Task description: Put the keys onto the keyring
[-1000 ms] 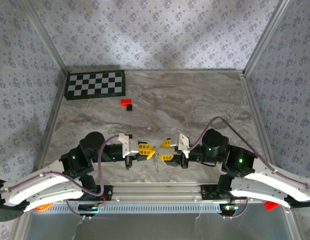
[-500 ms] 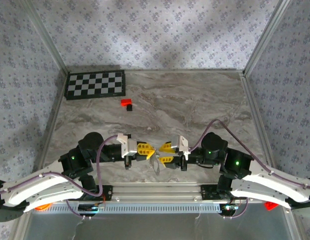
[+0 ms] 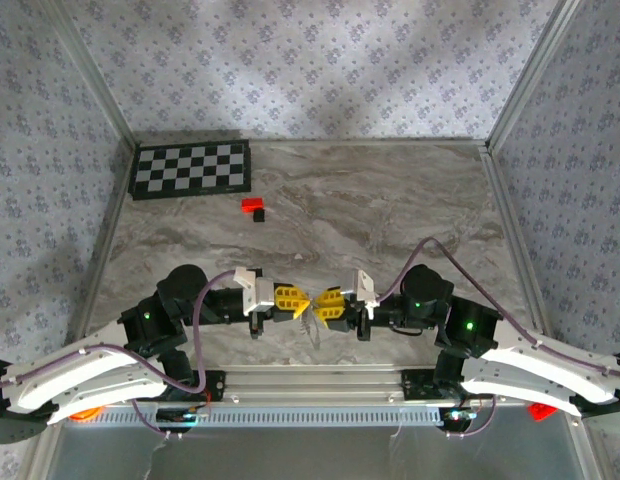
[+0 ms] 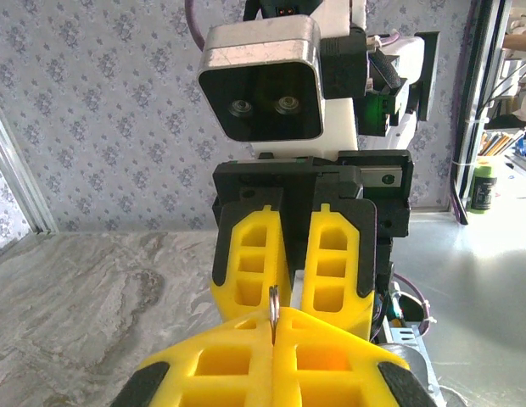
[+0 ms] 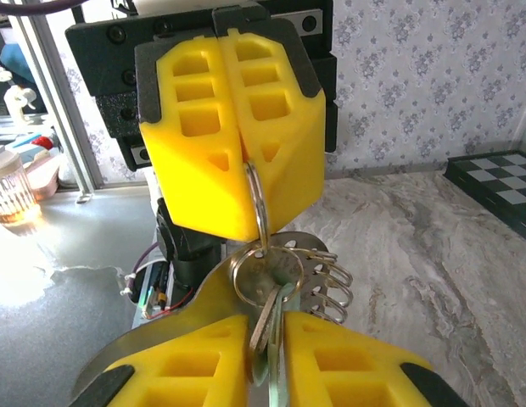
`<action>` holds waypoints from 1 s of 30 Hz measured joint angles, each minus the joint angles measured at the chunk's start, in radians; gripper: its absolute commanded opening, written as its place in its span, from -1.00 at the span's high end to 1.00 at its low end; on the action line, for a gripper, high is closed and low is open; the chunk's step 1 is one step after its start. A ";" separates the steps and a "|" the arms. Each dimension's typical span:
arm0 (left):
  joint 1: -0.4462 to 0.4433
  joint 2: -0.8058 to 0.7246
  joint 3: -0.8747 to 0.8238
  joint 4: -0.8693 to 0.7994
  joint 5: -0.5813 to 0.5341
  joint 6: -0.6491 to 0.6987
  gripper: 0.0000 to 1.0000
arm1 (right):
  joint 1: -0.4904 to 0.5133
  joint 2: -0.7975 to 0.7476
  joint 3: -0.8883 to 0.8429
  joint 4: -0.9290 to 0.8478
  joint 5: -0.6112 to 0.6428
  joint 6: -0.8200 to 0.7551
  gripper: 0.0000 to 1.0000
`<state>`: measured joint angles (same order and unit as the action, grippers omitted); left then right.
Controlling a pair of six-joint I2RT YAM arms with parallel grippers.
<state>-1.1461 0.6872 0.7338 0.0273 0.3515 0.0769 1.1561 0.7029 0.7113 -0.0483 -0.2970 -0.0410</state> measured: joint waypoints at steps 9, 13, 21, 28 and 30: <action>0.000 0.000 0.000 0.000 -0.008 0.000 1.00 | 0.000 -0.007 0.000 -0.005 0.039 -0.012 1.00; 0.000 0.000 0.000 -0.001 -0.012 0.000 1.00 | 0.000 -0.011 0.000 -0.012 0.051 -0.021 1.00; 0.000 0.002 -0.003 -0.008 -0.029 0.001 1.00 | 0.006 -0.011 0.017 -0.050 0.089 -0.055 1.00; 0.000 0.018 -0.004 -0.019 -0.045 0.005 1.00 | 0.023 -0.011 0.020 -0.062 0.122 -0.081 1.00; 0.000 0.027 -0.004 -0.032 -0.052 0.009 1.00 | 0.026 -0.011 0.022 -0.066 0.130 -0.085 1.00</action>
<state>-1.1461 0.7139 0.7300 -0.0048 0.2996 0.0860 1.1816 0.6914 0.7330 -0.1146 -0.1673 -0.1261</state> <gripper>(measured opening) 0.047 0.050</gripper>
